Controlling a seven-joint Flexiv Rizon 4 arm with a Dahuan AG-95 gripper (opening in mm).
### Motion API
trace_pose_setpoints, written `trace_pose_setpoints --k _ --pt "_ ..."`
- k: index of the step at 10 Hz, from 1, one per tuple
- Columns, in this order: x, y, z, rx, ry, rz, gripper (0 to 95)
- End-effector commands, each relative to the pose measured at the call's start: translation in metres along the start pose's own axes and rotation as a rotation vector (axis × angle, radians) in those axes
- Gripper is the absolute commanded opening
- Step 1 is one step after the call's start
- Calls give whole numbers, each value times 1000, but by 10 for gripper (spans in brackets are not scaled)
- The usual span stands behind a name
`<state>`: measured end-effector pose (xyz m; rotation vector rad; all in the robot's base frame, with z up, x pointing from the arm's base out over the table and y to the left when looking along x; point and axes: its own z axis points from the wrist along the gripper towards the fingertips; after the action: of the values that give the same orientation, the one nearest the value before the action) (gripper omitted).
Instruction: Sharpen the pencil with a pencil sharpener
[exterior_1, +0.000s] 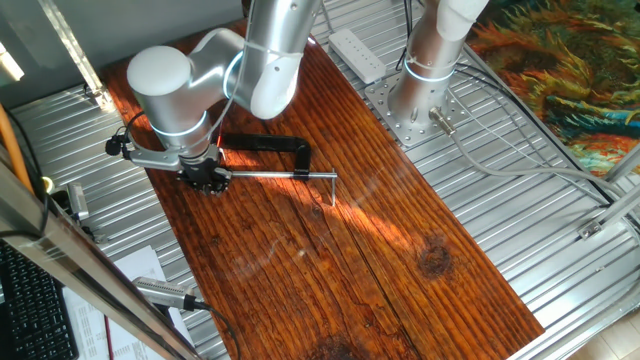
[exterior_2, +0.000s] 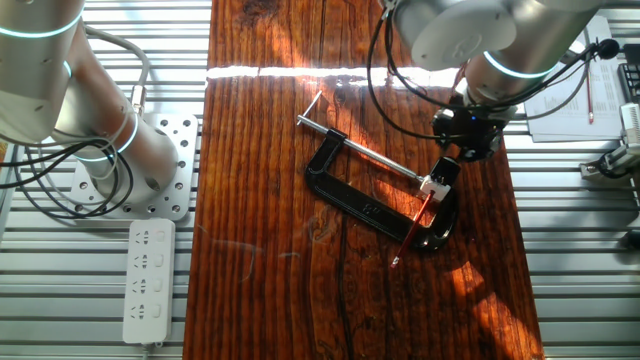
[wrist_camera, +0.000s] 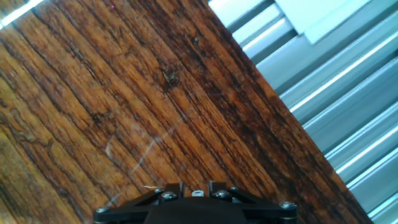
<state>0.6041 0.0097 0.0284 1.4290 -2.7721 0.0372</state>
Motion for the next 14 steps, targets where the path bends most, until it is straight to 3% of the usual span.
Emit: trace_pose_setpoints --k 1,12,13,14 --pt "0 0 2 -3 -1 -6 190" --pt "3 2 10 1 6 -11 190" --pt "3 2 11 2 10 -11 0" --pt "3 2 11 1 13 -8 0"
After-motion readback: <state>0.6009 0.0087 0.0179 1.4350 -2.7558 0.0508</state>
